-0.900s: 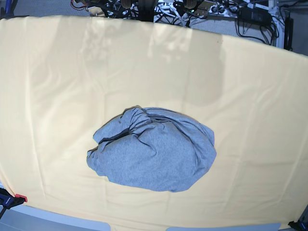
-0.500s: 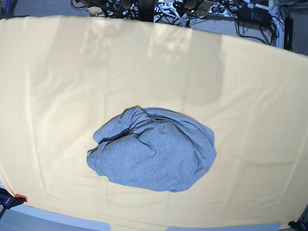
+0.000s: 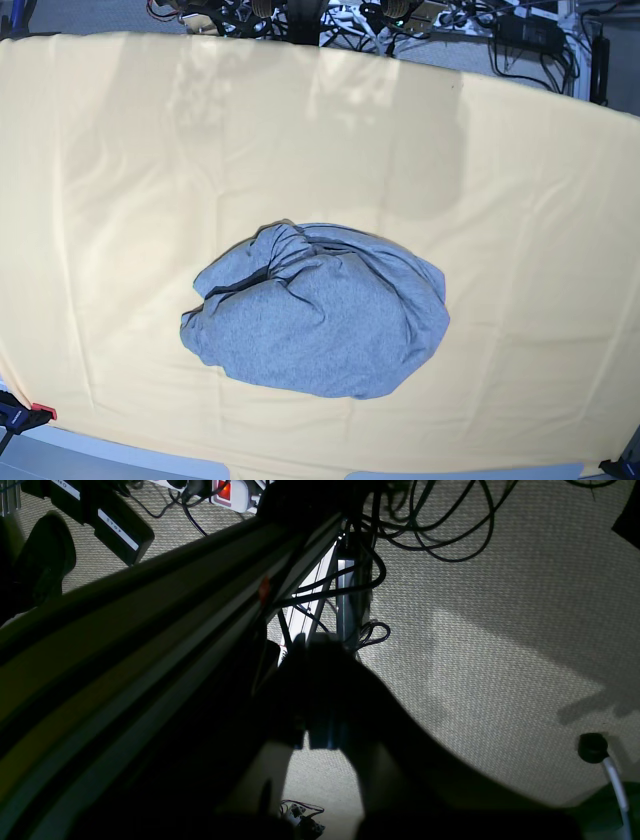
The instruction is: Layout the t-shirt on the table in an organized manner, then fold the t-shirt properly
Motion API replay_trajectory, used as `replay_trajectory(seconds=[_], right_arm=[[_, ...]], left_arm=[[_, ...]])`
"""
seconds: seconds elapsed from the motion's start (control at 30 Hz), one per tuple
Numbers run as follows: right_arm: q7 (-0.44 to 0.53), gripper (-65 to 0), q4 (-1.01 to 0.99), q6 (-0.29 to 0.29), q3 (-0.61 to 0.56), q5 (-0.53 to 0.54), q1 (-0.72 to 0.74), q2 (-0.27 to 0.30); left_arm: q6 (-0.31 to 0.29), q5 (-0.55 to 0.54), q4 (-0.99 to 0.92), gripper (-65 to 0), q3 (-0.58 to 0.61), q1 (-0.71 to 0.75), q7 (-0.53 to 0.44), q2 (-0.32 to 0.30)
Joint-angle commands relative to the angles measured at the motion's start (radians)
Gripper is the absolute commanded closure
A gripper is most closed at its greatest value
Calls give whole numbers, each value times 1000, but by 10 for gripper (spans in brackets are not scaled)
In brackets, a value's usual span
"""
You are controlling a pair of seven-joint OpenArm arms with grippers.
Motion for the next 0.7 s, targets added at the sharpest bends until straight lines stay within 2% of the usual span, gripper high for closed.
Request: replay_trajectory(seconds=[0.0,0.3,0.37,0.43,0.53,0.6,0.67], right_arm=[[4,0,8,8,-1,0,3,-5],[4,0,8,8,-1,0,3,-5],[3,0,10,8,-1,-1,3,-5],[-53,0,30,17,-1,-8,1,-2],[-214,0,92,53,-1,-7,-18,3],[-294,0,154,67,-1,-7,-56,7],[-335,0,228,116,-1,-7,-108,16]], left_arm=[[-3,-5,7,0,2,0,-3,3],[-3,-5,7,0,2,0,-2,3],[-3,3,14,0,2,0,43,2],[-8,31,47,0,2,1,152,0],[-57,77,131,0,2,16,311,-3],[-71,78,205,0,2,56,351,-13],[-79,78,281,0,2,111,360,-29]])
